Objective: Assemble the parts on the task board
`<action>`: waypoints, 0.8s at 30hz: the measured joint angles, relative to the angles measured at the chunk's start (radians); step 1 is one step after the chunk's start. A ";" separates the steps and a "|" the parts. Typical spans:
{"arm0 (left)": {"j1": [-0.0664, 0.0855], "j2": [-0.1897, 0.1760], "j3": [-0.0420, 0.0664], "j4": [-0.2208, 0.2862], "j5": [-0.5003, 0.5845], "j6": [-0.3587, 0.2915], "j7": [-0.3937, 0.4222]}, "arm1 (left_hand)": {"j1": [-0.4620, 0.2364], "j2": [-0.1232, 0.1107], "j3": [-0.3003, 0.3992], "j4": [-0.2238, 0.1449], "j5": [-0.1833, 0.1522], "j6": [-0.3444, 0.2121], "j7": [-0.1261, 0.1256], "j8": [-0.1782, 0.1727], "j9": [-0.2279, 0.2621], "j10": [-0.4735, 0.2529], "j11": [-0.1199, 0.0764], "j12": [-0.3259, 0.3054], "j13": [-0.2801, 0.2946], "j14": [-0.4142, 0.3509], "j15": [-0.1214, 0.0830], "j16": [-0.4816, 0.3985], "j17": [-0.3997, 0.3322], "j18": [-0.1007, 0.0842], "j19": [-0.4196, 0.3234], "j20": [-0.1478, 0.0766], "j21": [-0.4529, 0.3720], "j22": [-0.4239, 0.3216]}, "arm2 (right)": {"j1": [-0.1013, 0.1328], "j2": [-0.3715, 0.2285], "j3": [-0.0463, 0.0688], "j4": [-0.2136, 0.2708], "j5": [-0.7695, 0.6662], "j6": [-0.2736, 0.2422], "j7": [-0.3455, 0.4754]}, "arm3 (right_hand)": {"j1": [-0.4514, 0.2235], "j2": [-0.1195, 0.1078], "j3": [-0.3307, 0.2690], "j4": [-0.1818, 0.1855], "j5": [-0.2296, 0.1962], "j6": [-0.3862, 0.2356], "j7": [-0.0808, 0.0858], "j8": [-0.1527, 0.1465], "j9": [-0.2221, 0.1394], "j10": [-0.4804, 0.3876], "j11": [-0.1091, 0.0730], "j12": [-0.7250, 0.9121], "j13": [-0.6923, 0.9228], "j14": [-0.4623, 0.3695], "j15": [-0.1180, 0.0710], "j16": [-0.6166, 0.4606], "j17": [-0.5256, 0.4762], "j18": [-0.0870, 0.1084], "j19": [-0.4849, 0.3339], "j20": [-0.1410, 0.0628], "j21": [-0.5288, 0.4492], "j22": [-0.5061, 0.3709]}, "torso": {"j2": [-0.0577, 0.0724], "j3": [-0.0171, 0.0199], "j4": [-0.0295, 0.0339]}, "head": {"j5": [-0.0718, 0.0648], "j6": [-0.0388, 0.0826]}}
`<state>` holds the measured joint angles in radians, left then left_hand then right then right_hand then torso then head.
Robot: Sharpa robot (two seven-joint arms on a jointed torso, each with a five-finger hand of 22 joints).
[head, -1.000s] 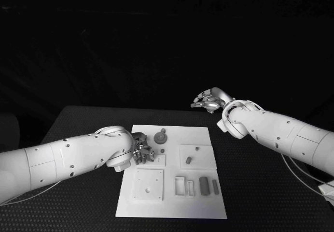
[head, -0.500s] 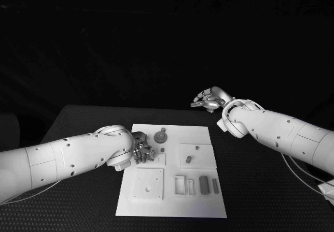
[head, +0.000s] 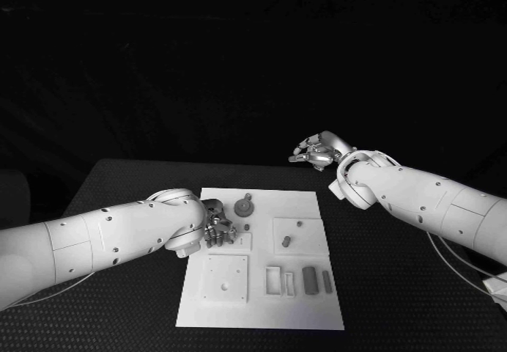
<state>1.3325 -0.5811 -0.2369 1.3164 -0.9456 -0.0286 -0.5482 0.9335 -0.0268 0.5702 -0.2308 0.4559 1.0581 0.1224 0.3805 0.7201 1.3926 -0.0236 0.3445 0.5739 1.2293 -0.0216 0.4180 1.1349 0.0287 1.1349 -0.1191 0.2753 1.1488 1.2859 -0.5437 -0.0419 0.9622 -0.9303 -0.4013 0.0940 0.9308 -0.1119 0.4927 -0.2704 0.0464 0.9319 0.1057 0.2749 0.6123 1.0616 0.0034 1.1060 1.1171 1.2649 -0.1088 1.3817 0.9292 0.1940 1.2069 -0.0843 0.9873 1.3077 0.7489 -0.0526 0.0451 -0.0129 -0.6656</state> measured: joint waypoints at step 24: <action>-0.006 0.005 0.002 -0.006 -0.036 0.008 0.002 | -0.035 -0.062 -0.005 0.052 -0.100 0.044 -0.044 -0.022 0.011 -0.016 0.010 0.000 0.008 -0.017 0.002 0.000 -0.009 0.026 -0.003 0.005 -0.017 0.008 | 0.000 0.001 0.000 -0.001 0.000 0.011 -0.002 | -0.004 0.004 0.000 0.000 0.000 0.001 -0.001 -0.004 0.000 0.000 0.000 0.000 0.000 0.000 0.000 -0.004 0.000 0.000 0.000 0.000 0.000 0.000 | 0.000 -0.0005 0.0000 | -0.005 -0.003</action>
<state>1.3270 -0.5758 -0.2350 1.3105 -0.9815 -0.0208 -0.5459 0.8983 -0.0890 0.5651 -0.1783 0.3562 1.1020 0.0782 0.3585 0.7313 1.3770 -0.0140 0.3448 0.5822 1.2127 -0.0191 0.4182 1.1256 0.0551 1.1321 -0.1144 0.2585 1.1571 1.2859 -0.5426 -0.0419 0.9616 -0.9307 -0.3902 0.0921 0.9267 -0.1078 0.4927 -0.2704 0.0464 0.9334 0.1042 0.2710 0.6123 1.0616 0.0034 1.1060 1.1170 1.2649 -0.1088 1.3777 0.9292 0.1940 1.2071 -0.0839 0.9873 1.3077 0.7488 -0.0531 0.0451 -0.0184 -0.6681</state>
